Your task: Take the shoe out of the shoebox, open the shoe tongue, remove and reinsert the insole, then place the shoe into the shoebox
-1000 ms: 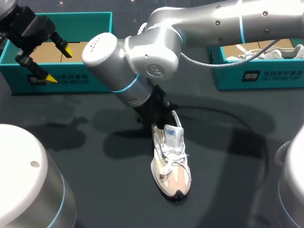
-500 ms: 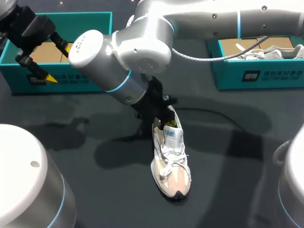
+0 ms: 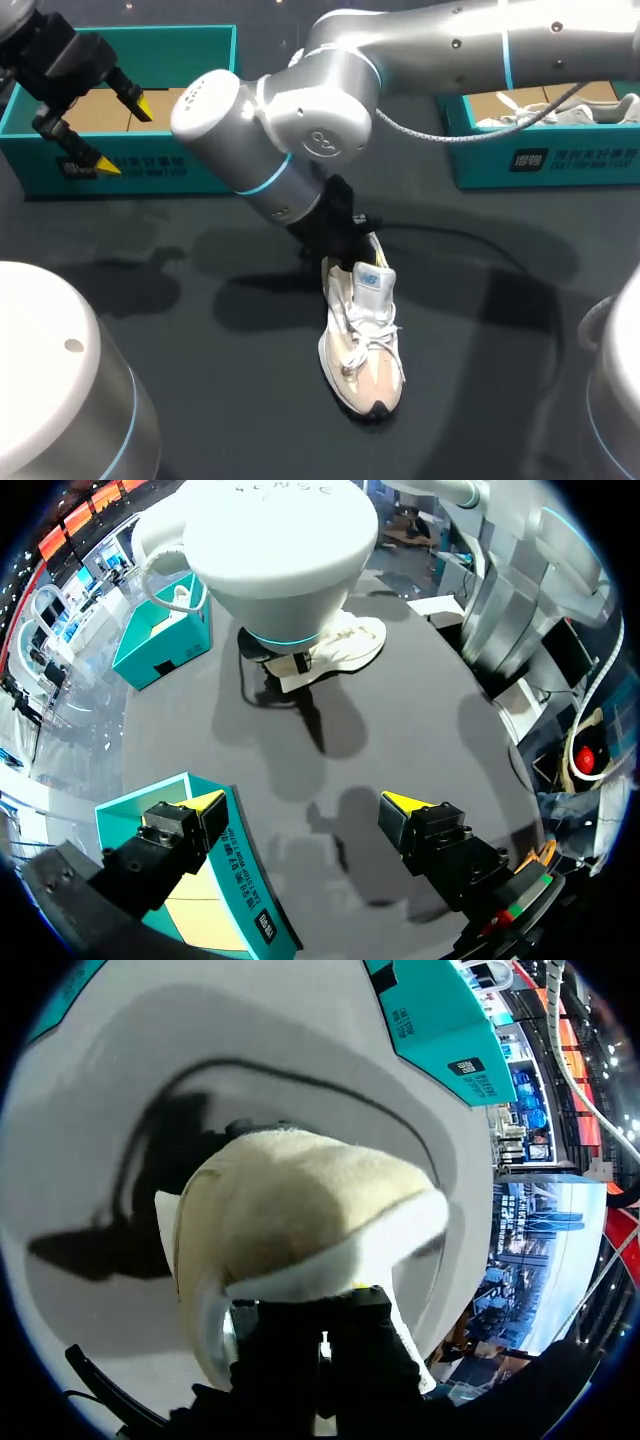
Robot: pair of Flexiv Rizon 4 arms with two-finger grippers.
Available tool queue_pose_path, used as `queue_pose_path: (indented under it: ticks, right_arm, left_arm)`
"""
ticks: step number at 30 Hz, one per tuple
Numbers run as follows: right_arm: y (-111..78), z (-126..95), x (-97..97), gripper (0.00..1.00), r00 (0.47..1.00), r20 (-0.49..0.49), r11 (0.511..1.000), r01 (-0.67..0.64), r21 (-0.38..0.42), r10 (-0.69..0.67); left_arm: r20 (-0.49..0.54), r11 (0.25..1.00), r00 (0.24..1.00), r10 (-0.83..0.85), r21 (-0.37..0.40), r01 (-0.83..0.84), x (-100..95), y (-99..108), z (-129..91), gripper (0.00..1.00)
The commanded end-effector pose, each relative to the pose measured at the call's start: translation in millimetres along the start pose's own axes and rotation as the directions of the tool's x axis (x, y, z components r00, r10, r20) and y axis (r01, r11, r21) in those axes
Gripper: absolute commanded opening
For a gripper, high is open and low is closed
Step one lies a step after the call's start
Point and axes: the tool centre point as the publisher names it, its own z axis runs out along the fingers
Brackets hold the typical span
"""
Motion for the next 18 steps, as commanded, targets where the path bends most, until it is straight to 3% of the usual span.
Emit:
queue_pose_path:
  ticks: [1, 5, 12, 18]
  right_arm:
    - [0.4, 10, 2.8, 0.0, 0.999, -0.043, 1.0, 0.023, -0.004, -0.023]
    - [0.7, 1, 8.8, 0.0, 0.993, -0.102, 0.997, 0.063, -0.037, -0.067]
    - [-3.2, -39, -16.9, 0.0, 0.998, -0.044, 0.987, 0.026, -0.161, -0.033]
    - [-2.6, -44, -21.2, 0.0, 0.999, 0.031, 0.986, 0.031, -0.163, -0.026]
  left_arm:
    - [-0.002, 1.0, 1.0, 0.0, -0.003, 0.0, -0.5, 0, 0, 1.0]
    - [-0.002, 1.0, 1.0, 0.0, -0.003, 0.0, -0.5, 0, 0, 1.0]
    - [-0.002, 1.0, 1.0, 0.0, -0.003, 0.0, -0.5, 0, 0, 1.0]
    - [-0.002, 1.0, 1.0, 0.0, -0.003, 0.0, -0.5, 0, 0, 1.0]
